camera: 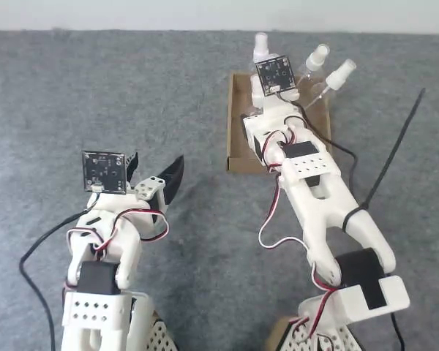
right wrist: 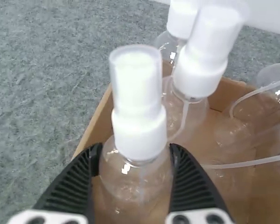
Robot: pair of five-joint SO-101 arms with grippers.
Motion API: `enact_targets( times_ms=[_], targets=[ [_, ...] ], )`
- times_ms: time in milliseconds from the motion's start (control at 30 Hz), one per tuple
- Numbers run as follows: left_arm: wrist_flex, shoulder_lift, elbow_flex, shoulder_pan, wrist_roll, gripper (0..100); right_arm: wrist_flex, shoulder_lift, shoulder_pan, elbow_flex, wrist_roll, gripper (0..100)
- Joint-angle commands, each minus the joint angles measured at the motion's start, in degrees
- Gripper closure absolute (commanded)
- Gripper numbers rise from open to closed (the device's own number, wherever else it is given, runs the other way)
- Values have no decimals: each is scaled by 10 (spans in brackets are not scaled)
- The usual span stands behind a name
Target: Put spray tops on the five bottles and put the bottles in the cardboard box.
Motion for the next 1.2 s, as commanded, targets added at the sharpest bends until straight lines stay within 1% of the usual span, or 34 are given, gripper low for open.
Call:
enact_targets(
  times_ms=[0,267,400,467,1167],
  targets=[
    [-15,-9,-5,0,0,721,-6,-10,11,2,2,992],
    [-15,-9,-5,0,0,721,-7,-66,7,50,2,992],
    [-15,-9,-5,0,0,721,-65,-71,7,84,6,992],
    [-15,-9,-5,-1,0,721,-76,-70,7,92,7,992],
    [-15,-9,-5,-1,0,721,-76,-74,10,95,8,988]
  ],
)
